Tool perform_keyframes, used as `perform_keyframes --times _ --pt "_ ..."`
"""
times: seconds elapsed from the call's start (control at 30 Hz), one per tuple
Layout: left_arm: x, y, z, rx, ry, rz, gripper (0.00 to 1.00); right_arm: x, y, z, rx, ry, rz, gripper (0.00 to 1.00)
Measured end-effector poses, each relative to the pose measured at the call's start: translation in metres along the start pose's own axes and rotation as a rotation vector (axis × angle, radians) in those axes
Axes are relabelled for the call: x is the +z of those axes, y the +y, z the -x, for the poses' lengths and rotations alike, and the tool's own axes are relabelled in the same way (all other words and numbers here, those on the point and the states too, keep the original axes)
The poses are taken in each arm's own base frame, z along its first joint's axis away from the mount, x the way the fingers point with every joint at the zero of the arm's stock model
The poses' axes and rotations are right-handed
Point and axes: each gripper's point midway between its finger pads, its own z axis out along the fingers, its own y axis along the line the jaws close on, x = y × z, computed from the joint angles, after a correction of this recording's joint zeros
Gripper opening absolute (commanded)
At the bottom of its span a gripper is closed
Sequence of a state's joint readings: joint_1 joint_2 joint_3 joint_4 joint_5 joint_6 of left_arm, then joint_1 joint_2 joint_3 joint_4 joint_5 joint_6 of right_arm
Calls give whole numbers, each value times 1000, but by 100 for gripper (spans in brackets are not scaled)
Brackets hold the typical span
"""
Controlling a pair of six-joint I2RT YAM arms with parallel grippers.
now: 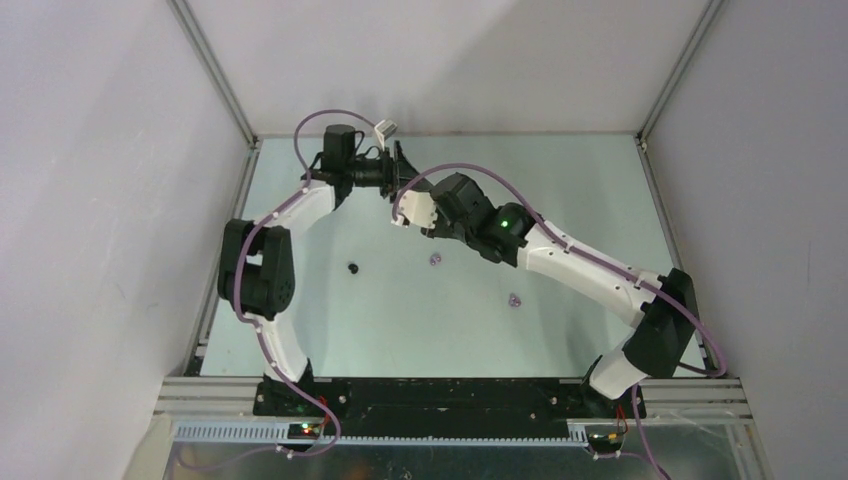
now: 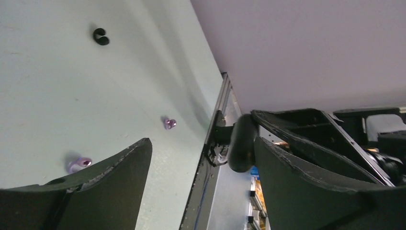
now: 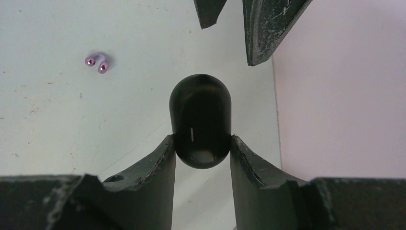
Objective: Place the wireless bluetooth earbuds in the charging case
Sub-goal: Pass from the right arm to the left
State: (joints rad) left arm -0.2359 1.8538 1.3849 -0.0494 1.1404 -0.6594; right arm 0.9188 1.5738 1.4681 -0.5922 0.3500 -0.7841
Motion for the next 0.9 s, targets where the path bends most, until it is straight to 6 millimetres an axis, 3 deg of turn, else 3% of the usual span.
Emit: perform_keyframes --times 0.33,0.5,0.7,0.9 --pt "13 -19 -6 10 20 -81 80 6 -3 -12 43 8 -3 26" --pt "18 -17 -16 -1 51 -72 71 6 -3 -10 49 -1 -1 26" --pt "21 -14 -22 -10 72 -67 68 6 -2 -9 50 -5 6 27" --pt "25 -15 -22 -2 83 -71 53 6 0 -11 51 0 13 27"
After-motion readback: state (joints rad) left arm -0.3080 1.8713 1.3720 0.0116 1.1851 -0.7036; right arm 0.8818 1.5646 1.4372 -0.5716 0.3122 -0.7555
